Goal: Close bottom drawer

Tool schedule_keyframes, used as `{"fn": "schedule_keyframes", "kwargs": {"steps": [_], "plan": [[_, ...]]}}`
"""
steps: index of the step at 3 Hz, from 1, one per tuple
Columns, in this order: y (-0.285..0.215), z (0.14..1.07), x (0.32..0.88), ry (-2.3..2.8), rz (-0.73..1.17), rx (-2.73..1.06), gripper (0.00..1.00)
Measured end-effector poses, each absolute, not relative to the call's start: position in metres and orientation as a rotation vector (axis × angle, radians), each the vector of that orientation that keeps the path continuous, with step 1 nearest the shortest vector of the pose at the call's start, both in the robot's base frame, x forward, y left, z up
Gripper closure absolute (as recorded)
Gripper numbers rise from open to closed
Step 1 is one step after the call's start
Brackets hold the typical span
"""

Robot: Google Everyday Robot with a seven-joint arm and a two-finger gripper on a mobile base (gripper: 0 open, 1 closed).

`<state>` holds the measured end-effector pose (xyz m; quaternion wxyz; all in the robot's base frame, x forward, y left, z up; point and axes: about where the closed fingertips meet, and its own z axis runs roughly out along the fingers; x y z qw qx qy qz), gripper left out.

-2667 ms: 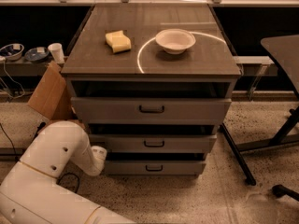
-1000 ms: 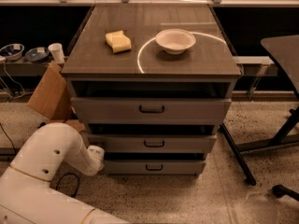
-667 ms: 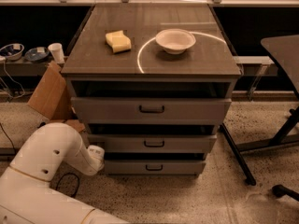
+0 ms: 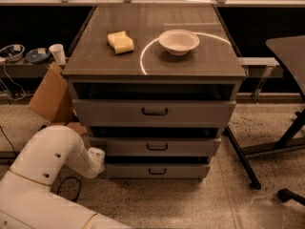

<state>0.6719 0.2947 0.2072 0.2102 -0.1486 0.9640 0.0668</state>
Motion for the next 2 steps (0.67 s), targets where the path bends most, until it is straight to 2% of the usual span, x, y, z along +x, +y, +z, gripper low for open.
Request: {"fn": "schedule_keyframes", "kwargs": {"steps": [2], "plan": [[0.3019,0.2084,0.6765,2.672,0.191,-0.423,1.0]]}}
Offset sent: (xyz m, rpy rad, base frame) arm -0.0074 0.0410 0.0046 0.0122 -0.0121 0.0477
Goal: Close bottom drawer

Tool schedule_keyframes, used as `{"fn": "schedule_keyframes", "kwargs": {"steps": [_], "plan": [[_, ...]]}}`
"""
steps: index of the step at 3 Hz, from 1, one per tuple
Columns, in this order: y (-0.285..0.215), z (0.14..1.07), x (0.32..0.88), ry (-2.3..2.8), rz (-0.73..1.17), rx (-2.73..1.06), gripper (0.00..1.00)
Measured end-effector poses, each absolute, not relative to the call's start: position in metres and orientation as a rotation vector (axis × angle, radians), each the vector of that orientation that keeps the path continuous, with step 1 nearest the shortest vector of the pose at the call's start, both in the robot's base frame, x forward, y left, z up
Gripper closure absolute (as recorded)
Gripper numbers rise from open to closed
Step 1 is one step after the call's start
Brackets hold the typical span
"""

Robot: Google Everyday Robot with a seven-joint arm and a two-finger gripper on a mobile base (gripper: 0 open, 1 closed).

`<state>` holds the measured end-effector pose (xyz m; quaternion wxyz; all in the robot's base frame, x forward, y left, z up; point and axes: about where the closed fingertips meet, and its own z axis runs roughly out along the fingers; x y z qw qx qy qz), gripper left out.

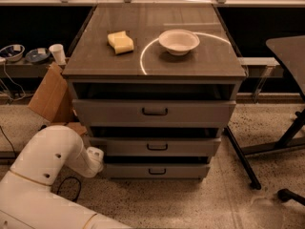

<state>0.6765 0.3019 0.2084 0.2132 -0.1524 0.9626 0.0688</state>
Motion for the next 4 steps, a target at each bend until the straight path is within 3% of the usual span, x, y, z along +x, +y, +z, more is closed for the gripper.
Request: {"fn": "schedule_keyframes", "kwargs": {"steps": [4], "plan": [[0.281,0.222,0.65,2.674,0.206,-0.468,1.0]]}}
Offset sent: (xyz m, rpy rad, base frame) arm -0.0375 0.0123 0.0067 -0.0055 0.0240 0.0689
